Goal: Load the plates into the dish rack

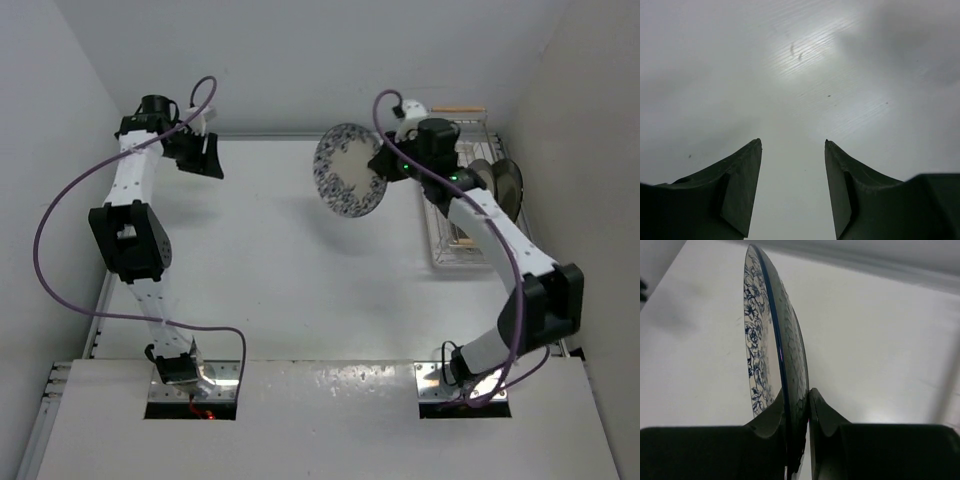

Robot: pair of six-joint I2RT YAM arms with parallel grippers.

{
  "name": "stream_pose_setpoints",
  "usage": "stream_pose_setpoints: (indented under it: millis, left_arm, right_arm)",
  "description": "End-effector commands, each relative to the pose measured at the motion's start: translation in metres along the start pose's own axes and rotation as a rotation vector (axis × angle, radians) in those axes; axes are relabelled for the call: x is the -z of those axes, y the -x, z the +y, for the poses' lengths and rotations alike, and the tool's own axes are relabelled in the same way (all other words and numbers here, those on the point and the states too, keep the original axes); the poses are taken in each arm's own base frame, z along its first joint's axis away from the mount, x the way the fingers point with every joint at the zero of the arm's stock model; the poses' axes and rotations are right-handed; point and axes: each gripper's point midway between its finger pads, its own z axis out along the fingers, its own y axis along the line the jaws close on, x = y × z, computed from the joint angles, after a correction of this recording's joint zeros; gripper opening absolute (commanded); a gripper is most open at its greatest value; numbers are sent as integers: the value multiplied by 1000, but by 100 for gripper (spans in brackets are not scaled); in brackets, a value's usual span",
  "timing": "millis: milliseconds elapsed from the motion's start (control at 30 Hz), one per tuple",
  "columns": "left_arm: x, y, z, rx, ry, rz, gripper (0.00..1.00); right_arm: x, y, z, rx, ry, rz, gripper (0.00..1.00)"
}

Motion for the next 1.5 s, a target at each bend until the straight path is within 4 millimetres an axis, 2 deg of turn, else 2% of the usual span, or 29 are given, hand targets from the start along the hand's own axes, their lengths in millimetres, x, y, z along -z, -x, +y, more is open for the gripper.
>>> stream_pose_setpoints:
  millis: [0,33,67,100,133,167,233,267,400,433,467,533,700,867,1100,1200,1233,1300,1333,1467]
  left_arm:
    - [28,6,16,48,112,-28,58]
    - [29,-2,19,66,114,-16,58]
    - [27,-6,21,71,120,-6,58]
    - [26,-9,21,76,117,2,58]
    - [25,-14,24,90,119,11,58]
    - [25,-13,25,85,121,3,58]
    - [23,-16,25,100,118,11,58]
    - [23,-15,23,100,110,8,58]
    - [18,-20,24,118,104,22,58]
    - [18,-20,24,118,104,22,58]
    - [18,-20,24,118,104,22,58]
    - [18,-20,24,118,104,22,58]
    - [15,-28,24,129,97,40,58]
    - [15,-32,22,134,95,47,58]
    - [15,-34,26,132,100,45,58]
    - [15,-34,26,132,100,45,58]
    - [15,-34,26,132,100,45,58]
    - [15,-34,26,132,100,45,58]
    - [17,-35,30,139,105,43,58]
    - [14,-37,31,144,103,50,58]
  right_arm:
    - [71,94,-20,110,-175,-253,0]
    - [85,103,-40,114,-267,-279,0]
    - [113,119,-47,133,-349,-337,0]
    - [125,120,-57,134,-406,-344,0]
    - [146,126,-82,154,-556,-363,0]
    - [170,135,-82,160,-598,-408,0]
    - [194,138,-98,178,-722,-421,0]
    - [215,141,-104,183,-790,-437,0]
    - [247,132,-127,245,-972,-383,0]
    - [245,127,-132,251,-1002,-358,0]
    - [255,127,-135,267,-1027,-352,0]
    - [257,124,-139,284,-1040,-344,0]
    - [249,113,-156,329,-1058,-272,0]
    - [218,82,-178,247,-1004,-187,0]
    - [179,35,-184,141,-878,-119,0]
    - [174,19,-188,102,-855,-96,0]
    - [171,8,-191,91,-847,-72,0]
    - [170,5,-189,103,-831,-67,0]
    - [168,-3,-190,126,-815,-36,0]
    - [171,-4,-188,153,-829,-21,0]
